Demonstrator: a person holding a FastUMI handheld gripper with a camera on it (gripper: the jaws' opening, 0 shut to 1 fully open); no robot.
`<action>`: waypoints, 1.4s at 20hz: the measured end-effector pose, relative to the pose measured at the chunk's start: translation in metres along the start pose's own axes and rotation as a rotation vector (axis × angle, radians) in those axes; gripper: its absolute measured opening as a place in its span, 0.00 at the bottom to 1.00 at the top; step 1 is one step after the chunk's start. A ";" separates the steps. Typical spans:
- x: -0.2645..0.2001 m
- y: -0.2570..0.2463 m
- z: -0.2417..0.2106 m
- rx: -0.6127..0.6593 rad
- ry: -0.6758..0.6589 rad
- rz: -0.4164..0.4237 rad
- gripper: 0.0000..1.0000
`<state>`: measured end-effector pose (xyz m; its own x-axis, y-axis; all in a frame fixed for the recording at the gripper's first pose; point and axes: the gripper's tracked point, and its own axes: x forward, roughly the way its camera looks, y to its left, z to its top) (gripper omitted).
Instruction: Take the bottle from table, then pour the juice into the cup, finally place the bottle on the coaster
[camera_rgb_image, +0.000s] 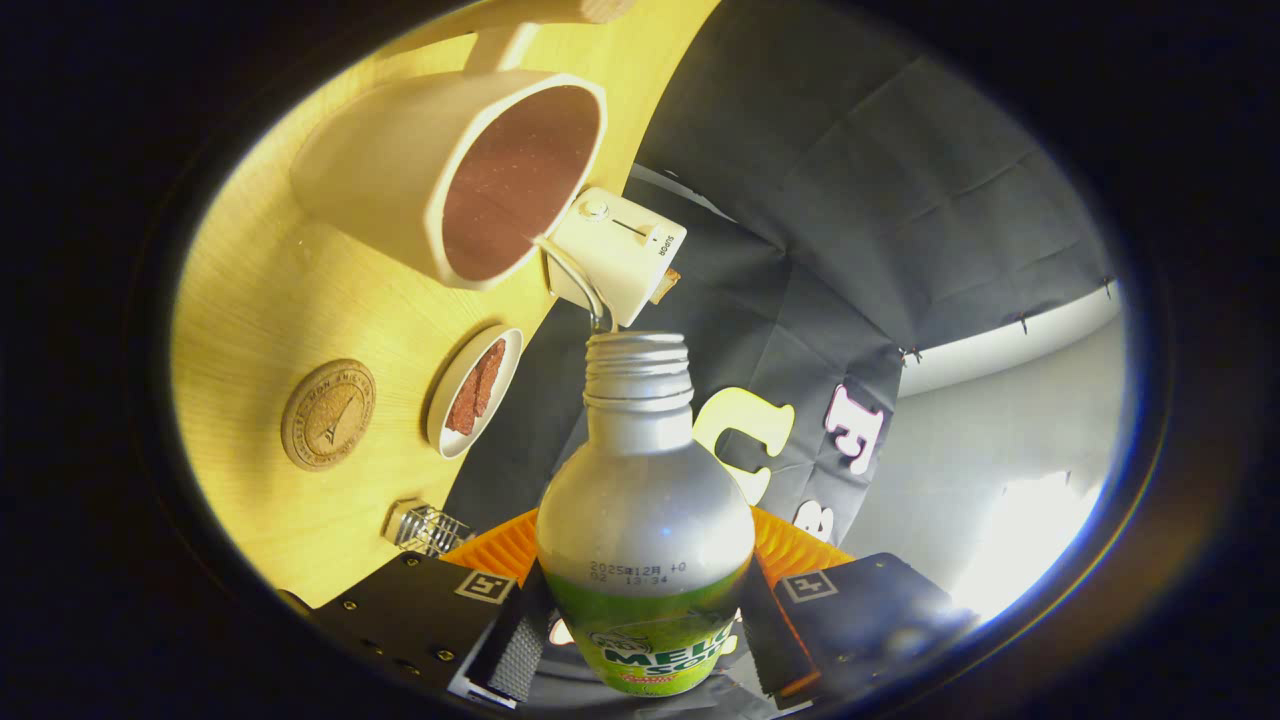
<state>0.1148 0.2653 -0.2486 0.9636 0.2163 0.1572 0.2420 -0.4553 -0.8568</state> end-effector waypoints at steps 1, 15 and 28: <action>-0.002 -0.004 0.000 -0.018 -0.003 -0.002 0.81; 0.004 -0.035 -0.005 -0.205 -0.035 -0.067 0.81; 0.006 -0.046 0.005 -0.319 -0.064 -0.093 0.81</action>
<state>0.1086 0.2914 -0.2106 0.9292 0.3185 0.1875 0.3614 -0.6764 -0.6418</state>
